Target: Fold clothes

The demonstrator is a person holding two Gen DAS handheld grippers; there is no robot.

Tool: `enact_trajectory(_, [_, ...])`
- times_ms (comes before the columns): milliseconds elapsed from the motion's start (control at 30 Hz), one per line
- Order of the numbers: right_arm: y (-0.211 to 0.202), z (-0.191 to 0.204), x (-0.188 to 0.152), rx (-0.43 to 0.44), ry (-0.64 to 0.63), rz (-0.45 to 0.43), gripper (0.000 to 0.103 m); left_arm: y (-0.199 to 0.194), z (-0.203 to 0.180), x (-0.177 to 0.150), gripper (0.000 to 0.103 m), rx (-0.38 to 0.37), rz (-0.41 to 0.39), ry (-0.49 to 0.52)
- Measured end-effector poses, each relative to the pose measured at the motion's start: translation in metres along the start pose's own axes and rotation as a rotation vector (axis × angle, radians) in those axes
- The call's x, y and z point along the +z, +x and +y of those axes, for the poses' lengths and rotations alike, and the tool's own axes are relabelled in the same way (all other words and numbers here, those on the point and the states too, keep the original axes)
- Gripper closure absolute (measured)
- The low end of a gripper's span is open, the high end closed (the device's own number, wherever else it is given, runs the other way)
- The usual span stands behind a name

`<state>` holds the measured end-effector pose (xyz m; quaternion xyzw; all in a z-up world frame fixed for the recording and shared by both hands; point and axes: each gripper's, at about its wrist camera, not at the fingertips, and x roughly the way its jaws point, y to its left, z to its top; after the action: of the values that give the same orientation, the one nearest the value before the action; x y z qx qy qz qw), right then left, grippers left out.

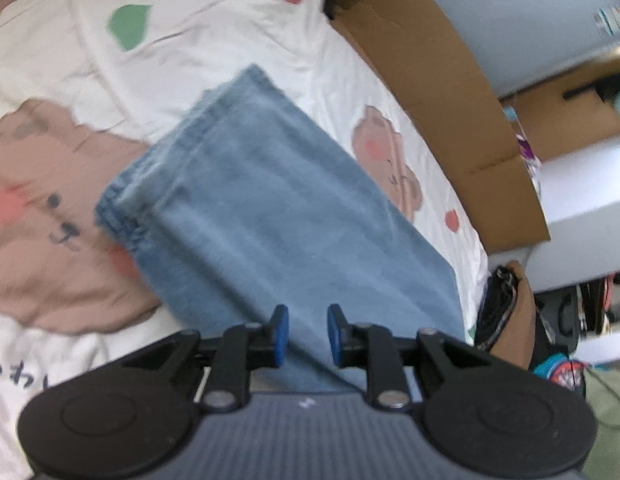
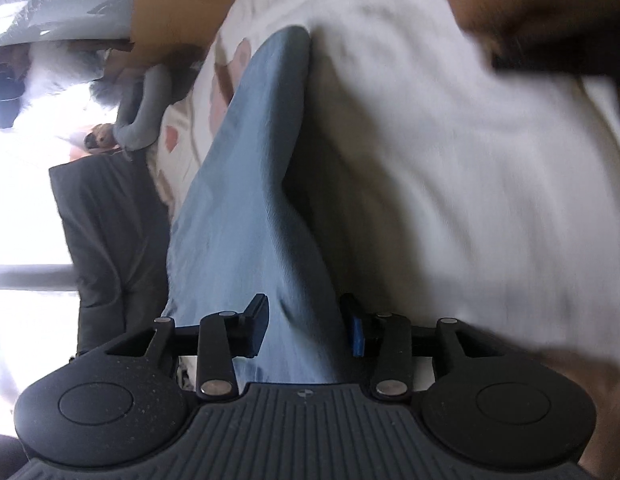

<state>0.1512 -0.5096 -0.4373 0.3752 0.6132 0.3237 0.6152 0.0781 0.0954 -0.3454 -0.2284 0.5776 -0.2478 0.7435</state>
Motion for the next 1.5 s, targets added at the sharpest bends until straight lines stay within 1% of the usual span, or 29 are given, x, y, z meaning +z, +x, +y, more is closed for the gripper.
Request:
enact_trajectory(100, [-0.002,0.001,-0.006,0.011,-0.015,-0.007,0.062,0.002,-0.012,0.006,0.082,-0.001,0.035,0.060])
enact_trajectory(133, [-0.003,0.003,-0.007,0.009,-0.023,-0.008,0.065,0.006,-0.016,0.008,0.082,0.000,0.041,0.077])
enact_trajectory(167, [-0.004,0.006,-0.007,0.006,-0.031,-0.007,0.079,0.008,-0.020,0.010,0.082,0.001,0.046,0.094])
enact_trajectory(200, [-0.007,0.008,-0.007,0.009,-0.039,-0.004,0.088,0.014,-0.025,0.013,0.082,0.001,0.052,0.108])
enact_trajectory(233, [-0.010,0.010,-0.008,0.013,-0.047,-0.002,0.093,0.015,-0.028,0.015,0.082,-0.001,0.057,0.117])
enact_trajectory(333, [-0.019,0.016,-0.008,0.028,-0.059,-0.002,0.093,0.026,-0.032,0.021,0.081,-0.016,0.072,0.144])
enact_trajectory(400, [-0.020,0.014,-0.008,0.030,-0.040,-0.007,0.093,0.035,-0.036,0.023,0.081,-0.019,0.072,0.150])
enact_trajectory(433, [-0.018,0.011,-0.009,0.029,-0.027,-0.008,0.090,0.040,-0.037,0.023,0.081,-0.024,0.080,0.158])
enact_trajectory(533, [-0.014,0.004,-0.010,0.027,0.012,-0.012,0.087,0.056,-0.042,0.021,0.081,-0.019,0.104,0.173])
enact_trajectory(633, [-0.005,-0.003,-0.011,0.042,0.050,-0.020,0.073,0.070,-0.049,0.020,0.081,-0.011,0.118,0.180])
enact_trajectory(800, [0.010,-0.001,-0.012,0.016,0.047,-0.020,0.073,0.095,-0.067,0.014,0.081,-0.008,0.144,0.230])
enact_trajectory(833, [0.011,0.002,-0.013,0.005,0.034,-0.024,0.075,0.100,-0.072,0.012,0.081,-0.008,0.149,0.247])
enact_trajectory(867, [0.012,0.004,-0.013,-0.004,0.027,-0.028,0.083,0.105,-0.078,0.009,0.081,-0.006,0.151,0.265])
enact_trajectory(900, [0.012,0.005,-0.014,-0.011,0.027,-0.031,0.088,0.109,-0.082,0.006,0.081,-0.003,0.152,0.274])
enact_trajectory(967, [0.011,0.008,-0.015,-0.020,0.030,-0.039,0.093,0.117,-0.087,-0.001,0.081,-0.009,0.165,0.267])
enact_trajectory(1167, [-0.003,0.029,-0.022,-0.034,0.025,-0.115,0.096,0.131,-0.089,-0.025,0.082,0.098,0.198,0.324])
enact_trajectory(1200, [-0.006,0.034,-0.023,-0.034,0.024,-0.129,0.096,0.132,-0.089,-0.029,0.083,0.122,0.181,0.313])
enact_trajectory(1300, [-0.013,0.045,-0.025,-0.031,0.019,-0.143,0.096,0.132,-0.086,-0.039,0.085,0.156,0.194,0.327])
enact_trajectory(1400, [-0.015,0.057,-0.025,-0.028,0.009,-0.141,0.096,0.132,-0.081,-0.044,0.094,0.191,0.203,0.343])
enact_trajectory(1433, [-0.016,0.060,-0.025,-0.029,0.006,-0.139,0.096,0.130,-0.079,-0.044,0.100,0.200,0.206,0.338])
enact_trajectory(1500, [-0.017,0.065,-0.025,-0.036,0.004,-0.136,0.096,0.127,-0.075,-0.043,0.101,0.205,0.215,0.322])
